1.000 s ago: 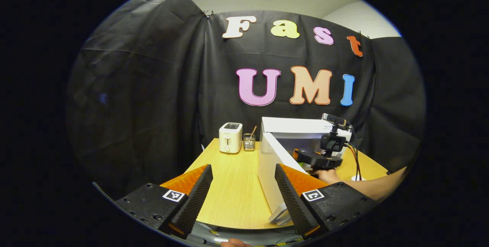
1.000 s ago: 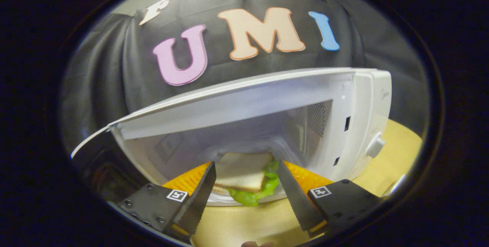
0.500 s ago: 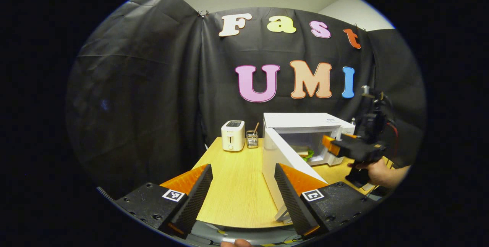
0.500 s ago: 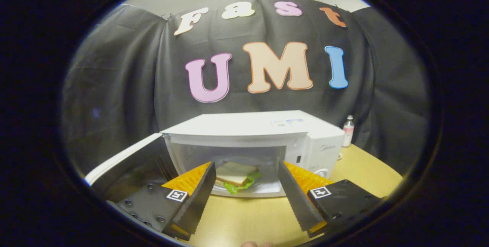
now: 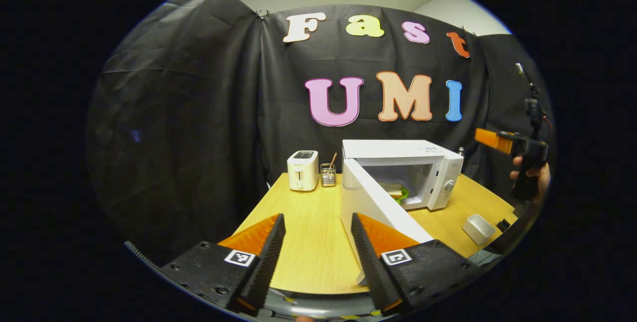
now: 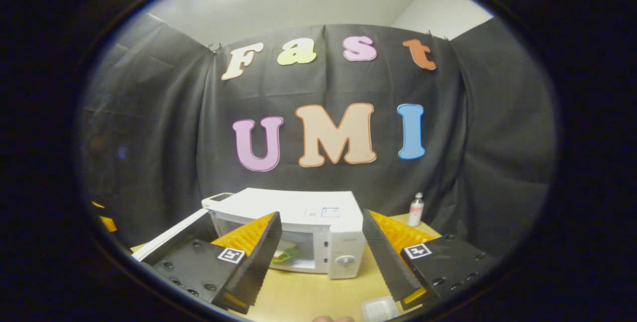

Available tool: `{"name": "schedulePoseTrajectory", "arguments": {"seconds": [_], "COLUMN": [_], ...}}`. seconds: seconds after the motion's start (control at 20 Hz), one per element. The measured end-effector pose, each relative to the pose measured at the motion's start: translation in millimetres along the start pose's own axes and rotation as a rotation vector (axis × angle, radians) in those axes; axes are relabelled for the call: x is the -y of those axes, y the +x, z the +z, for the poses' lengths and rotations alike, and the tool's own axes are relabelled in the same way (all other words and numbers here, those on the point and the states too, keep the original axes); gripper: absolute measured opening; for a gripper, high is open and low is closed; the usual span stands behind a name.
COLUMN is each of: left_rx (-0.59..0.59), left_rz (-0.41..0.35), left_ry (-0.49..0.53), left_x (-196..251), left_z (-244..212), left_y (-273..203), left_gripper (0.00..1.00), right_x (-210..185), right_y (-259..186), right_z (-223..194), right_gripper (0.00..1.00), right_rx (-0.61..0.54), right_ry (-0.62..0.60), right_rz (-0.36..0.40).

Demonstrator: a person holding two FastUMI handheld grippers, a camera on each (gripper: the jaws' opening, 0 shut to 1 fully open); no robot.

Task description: Open the microwave oven with the left hand, put the food in, and close the microwave oven.

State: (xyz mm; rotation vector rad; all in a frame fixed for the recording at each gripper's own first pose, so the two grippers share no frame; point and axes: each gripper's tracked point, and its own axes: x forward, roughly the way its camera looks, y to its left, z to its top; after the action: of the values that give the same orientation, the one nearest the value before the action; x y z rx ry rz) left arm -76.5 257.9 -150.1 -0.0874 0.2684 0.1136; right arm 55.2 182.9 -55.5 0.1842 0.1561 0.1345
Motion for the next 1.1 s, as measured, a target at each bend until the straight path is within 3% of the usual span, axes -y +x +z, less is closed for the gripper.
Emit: {"name": "schedulePoseTrajectory", "arguments": {"seconds": [0.15, 0.2, 0.3, 0.45, 0.5, 0.75, 1.1], "left_rx": [-0.015, -0.033, -0.043, -0.037, -0.032, -0.077, -0.108], "left_rz": [0.035, 0.015, -0.019, -0.061, -0.024, -0.062, -0.113], "left_ry": [0.026, 0.033, 0.049, 0.080, 0.086, 0.047, 0.120], "left_x": [-3, 1, 12, 25, 18, 25, 40], "left_z": [-9, -14, -24, -32, -33, -67, -94], "left_y": [5, 6, 8, 13, 14, 21, 25], "left_gripper": [0.24, 0.07, 0.10, 0.04, 0.00, 0.00, 0.00], "right_x": [16, 20, 28, 35, 36, 52, 72], "right_y": [-16, -21, -28, -37, -40, -46, -50], "right_z": [21, 27, 38, 59, 65, 80, 82], "right_gripper": [0.92, 0.92, 0.91, 0.91, 0.91, 0.91, 0.91], "right_rx": [0.022, 0.027, 0.043, 0.071, 0.081, 0.103, 0.092], "right_ry": [0.006, 0.010, 0.013, 0.009, 0.008, 0.030, 0.078], "right_rz": [-0.018, -0.024, -0.040, -0.053, -0.055, -0.080, -0.126]}}
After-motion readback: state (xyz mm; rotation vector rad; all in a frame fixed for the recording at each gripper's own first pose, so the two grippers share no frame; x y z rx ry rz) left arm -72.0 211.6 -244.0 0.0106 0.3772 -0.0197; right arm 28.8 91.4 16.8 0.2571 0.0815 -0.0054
